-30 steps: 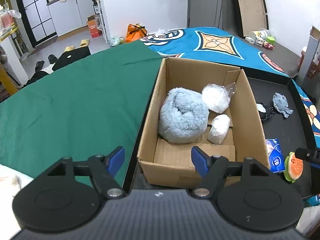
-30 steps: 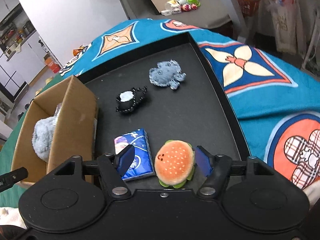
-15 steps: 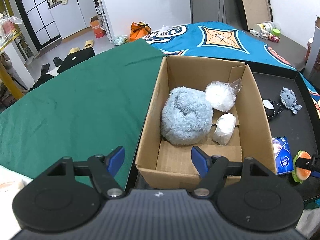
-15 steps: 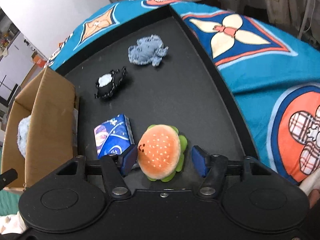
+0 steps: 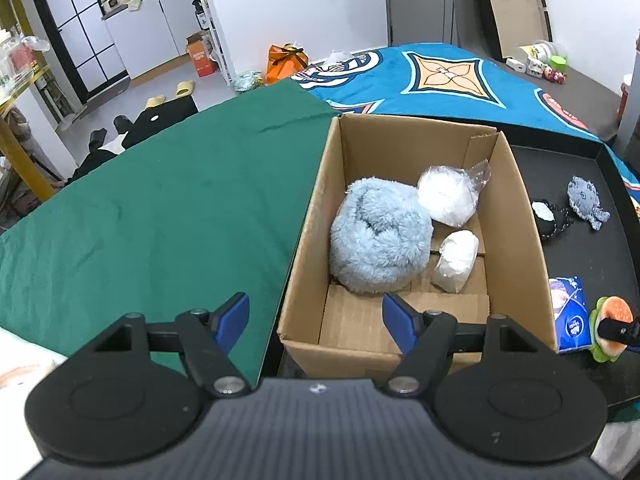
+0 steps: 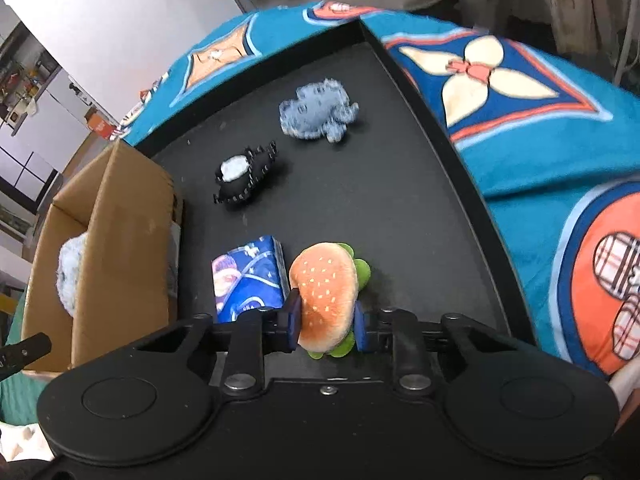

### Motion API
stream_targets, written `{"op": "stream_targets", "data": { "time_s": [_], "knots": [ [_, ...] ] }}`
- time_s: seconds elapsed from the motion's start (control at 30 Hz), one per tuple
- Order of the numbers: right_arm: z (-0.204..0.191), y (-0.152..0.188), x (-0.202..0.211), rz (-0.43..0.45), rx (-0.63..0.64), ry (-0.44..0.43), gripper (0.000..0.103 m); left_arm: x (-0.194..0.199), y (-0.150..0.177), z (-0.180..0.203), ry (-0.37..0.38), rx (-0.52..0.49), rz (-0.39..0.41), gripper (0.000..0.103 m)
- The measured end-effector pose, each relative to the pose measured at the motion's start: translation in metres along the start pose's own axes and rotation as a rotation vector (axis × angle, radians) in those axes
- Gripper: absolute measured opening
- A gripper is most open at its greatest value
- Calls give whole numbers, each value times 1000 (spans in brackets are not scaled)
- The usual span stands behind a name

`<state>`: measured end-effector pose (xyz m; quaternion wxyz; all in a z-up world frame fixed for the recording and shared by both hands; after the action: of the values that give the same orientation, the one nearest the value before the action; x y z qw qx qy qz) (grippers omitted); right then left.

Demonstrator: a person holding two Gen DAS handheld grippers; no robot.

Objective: Organize soft objects
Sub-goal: 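Carry the burger plush with the right gripper into the box and release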

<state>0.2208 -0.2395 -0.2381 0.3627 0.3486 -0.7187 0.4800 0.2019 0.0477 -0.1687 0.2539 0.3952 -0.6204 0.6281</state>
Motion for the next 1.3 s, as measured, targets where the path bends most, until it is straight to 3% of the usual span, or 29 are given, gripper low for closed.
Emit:
{"op": "stream_targets", "data": {
  "time_s": [0.47, 1.3],
  "knots": [
    [-10, -15, 31, 95, 37, -10, 25, 11, -3, -12, 27, 20, 20, 72],
    [-69, -30, 79, 238, 174, -68, 25, 8, 7, -34, 110, 115, 29, 72]
  ]
}}
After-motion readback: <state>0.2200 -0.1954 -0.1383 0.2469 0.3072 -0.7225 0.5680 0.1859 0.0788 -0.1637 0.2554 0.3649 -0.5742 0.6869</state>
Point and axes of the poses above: each gripper's, at about its wrist camera, not at the fingertips, and x roughly against the way its jaws point, z to its right, y to its underside, the point moved 5 cm from there along -x, roughly the way its jaws point, and after that the axes turned 5 degrees about y, right-handed, at the moved point
